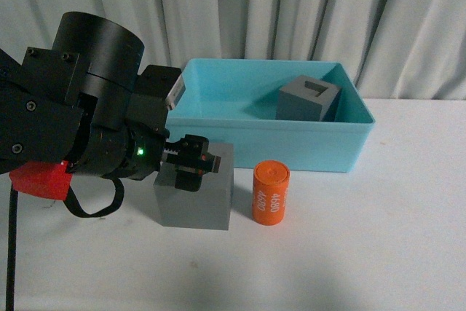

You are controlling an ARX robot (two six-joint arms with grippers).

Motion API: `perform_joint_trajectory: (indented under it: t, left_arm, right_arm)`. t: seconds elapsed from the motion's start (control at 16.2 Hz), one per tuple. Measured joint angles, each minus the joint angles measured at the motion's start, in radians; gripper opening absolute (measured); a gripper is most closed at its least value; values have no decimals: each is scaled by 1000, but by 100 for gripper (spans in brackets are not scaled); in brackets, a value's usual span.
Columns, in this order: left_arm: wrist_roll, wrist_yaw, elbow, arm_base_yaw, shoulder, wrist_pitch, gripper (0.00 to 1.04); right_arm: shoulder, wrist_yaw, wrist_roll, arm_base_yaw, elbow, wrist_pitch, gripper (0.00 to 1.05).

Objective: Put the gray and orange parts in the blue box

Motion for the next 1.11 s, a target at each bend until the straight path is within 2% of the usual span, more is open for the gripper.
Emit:
perform_joint_trajectory:
  t: [0.25,0.31,0.56,0.8,0.93,1.11]
  left_arm:
    - [-8,6,0,0,-3,1,25]
    - [-8,7,-5,0,-11,-1,22]
    - [-9,-13,-72,-1,-95,-16,19]
    - [-82,0,-129,40,-347,-97,19]
    - [-107,9,-90,62,-446,-140,19]
    - [-125,18,66,76,-420,-185,19]
  right_arm:
    - [0,0,0,0,0,0,98]
    - [0,0,0,0,0,0,98]
    - [0,0,0,0,0,0,98]
    - [0,0,0,0,0,0,98]
    - [0,0,0,0,0,0,98]
    - [0,0,0,0,0,0,98]
